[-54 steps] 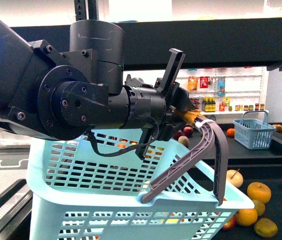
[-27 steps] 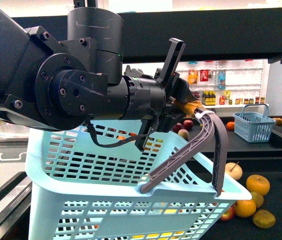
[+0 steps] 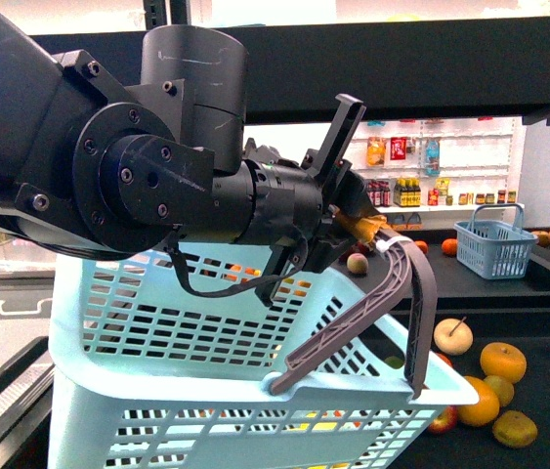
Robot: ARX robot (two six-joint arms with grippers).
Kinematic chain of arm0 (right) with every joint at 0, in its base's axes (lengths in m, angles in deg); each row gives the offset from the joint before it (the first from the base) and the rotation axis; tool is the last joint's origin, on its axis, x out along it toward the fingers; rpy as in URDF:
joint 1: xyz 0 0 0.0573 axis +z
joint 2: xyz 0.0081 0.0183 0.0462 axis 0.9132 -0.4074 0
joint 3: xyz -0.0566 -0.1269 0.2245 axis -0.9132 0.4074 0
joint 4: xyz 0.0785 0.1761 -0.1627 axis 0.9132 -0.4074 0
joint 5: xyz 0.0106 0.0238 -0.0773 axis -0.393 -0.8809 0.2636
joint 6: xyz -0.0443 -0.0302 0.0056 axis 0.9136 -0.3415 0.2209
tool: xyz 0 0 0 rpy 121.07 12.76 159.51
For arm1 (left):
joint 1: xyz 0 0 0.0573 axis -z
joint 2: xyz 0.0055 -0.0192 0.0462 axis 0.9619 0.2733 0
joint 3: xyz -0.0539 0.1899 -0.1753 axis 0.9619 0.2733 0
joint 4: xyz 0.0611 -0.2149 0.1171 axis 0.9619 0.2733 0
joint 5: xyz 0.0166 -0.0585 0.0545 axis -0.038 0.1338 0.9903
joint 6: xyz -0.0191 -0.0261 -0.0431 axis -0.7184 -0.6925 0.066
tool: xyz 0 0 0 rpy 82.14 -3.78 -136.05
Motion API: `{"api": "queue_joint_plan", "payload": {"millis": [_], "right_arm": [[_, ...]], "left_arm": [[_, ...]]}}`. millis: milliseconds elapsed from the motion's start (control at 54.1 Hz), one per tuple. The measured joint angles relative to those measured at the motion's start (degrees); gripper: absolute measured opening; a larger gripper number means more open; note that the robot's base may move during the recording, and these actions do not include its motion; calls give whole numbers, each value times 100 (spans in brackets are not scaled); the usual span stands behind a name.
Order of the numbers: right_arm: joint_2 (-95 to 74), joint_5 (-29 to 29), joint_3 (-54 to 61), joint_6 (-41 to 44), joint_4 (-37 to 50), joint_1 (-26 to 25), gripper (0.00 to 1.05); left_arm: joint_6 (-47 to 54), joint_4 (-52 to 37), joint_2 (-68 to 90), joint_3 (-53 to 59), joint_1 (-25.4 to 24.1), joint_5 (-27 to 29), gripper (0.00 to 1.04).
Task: Pick lemon from shelf
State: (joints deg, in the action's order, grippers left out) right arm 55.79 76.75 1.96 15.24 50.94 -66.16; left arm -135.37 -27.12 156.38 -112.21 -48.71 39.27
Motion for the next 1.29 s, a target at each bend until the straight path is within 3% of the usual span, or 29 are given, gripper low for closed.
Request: {"api": "queue_joint_plan", "payload": {"millis": [203,443,628,905,1294], "right_arm": [[4,-7,0,2,0,2,97],[4,-7,0,2,0,2,97],[4,-7,0,0,0,0,97],[4,-4,0,0,0,0,97],[4,-4,0,0,0,2,97]], "left_arm": [[-446,-584,0,-2,-562,833,11],[-1504,-1753,0,0,-1878,1775,11],[-1829,-1956,15,-50,-2653,1860,11],[-2428,-2599,85,-79,-3427,1908,11],[-2671,-3239,131,614,-3947,1486,11]]}}
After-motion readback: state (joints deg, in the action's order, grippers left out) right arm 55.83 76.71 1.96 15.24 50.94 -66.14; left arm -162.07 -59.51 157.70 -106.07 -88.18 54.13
